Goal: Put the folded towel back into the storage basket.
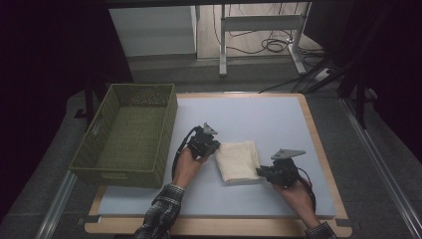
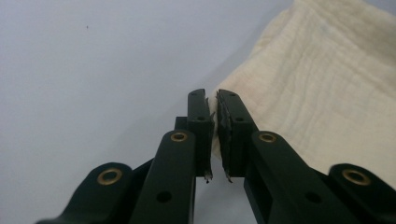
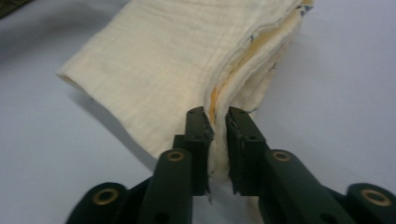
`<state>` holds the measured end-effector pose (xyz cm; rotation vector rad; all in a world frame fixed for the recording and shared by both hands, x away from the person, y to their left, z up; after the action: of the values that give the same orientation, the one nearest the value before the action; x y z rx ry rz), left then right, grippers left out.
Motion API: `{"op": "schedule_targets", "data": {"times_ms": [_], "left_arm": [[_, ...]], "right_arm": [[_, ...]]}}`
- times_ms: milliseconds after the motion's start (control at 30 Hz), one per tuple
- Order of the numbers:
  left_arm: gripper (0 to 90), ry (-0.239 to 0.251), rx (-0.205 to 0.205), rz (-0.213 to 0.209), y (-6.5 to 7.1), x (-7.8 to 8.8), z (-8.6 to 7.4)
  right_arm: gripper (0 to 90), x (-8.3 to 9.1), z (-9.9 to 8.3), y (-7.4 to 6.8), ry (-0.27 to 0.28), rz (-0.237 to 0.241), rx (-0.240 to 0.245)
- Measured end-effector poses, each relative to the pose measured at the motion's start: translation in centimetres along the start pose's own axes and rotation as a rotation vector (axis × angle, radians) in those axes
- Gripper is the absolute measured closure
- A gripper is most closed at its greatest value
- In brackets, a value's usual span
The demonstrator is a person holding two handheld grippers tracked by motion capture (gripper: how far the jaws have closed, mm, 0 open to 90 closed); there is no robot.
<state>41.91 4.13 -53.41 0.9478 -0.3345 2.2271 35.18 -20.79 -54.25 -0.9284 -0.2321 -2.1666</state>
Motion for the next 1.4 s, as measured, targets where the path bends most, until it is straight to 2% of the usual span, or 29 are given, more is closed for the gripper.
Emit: {"op": "schedule_targets", "data": {"times_ms": [133,167,233,300,367,467,567,600,633,767,833,900,1000,1133,1400], "left_arm": [[82.1,-0.003,0.003,0.001,0.0,-0.3,-0.2],[81.4,-0.005,0.002,0.0,0.0,-0.4,-0.3],[80.7,-0.007,0.003,0.003,0.0,-0.5,-0.3],[80.0,-0.01,0.002,0.003,0.0,-0.6,-0.4],[79.4,-0.011,0.007,0.001,-0.1,-0.7,-0.5],[79.3,-0.016,0.009,0.002,-0.1,-0.9,-0.7],[79.3,-0.02,0.012,-0.002,0.0,-1.1,-1.0],[79.3,-0.023,0.01,-0.002,0.0,-1.2,-1.1],[79.3,-0.024,0.011,-0.004,0.0,-1.3,-1.1],[81.2,-0.02,0.009,-0.002,0.0,-1.4,-1.2],[83.8,-0.002,0.0,0.012,-0.1,-1.0,-1.0],[85.0,0.017,-0.005,0.023,-0.2,-0.3,-0.7],[85.5,0.042,-0.015,0.045,-0.6,0.7,0.1],[85.8,0.069,-0.03,0.068,-0.7,1.9,1.0],[86.2,0.088,-0.057,0.104,-0.8,3.5,2.0]], "right_arm": [[55.8,-0.2,-0.2,0.3,-0.019,-0.064,0.021],[52.0,-0.3,-0.3,0.3,-0.031,-0.067,0.022],[51.0,-0.6,-0.5,0.2,-0.046,-0.054,0.01],[51.4,-0.7,-0.6,0.2,-0.036,-0.059,-0.005],[55.4,-0.8,-0.7,-0.1,-0.033,-0.08,-0.005],[62.8,-0.8,-0.6,-0.2,-0.035,-0.074,-0.03],[74.4,-0.9,-0.6,-0.1,-0.027,-0.047,-0.064],[79.7,-0.9,-0.7,-0.1,-0.023,-0.017,-0.075],[80.6,-1.0,-0.7,-0.1,-0.02,0.003,-0.089],[83.1,-1.0,-0.7,0.2,-0.024,0.034,-0.121],[83.6,-0.9,-0.5,0.3,-0.025,0.06,-0.14],[83.6,-0.6,-0.1,0.3,-0.001,0.079,-0.149],[83.5,0.1,0.9,-0.2,0.031,0.099,-0.137],[83.5,0.8,2.2,-1.1,0.043,0.108,-0.105],[83.3,1.0,3.5,-2.1,0.064,0.136,-0.081]]}}
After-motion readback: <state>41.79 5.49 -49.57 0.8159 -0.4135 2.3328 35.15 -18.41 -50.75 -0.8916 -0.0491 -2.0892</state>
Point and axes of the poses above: each handheld gripper's, and its own axes: x roughly backward along the jaws, z roughly out of its top, y roughly to its right, the point moved 4 cm from there along -x, roughly forward along the jaws
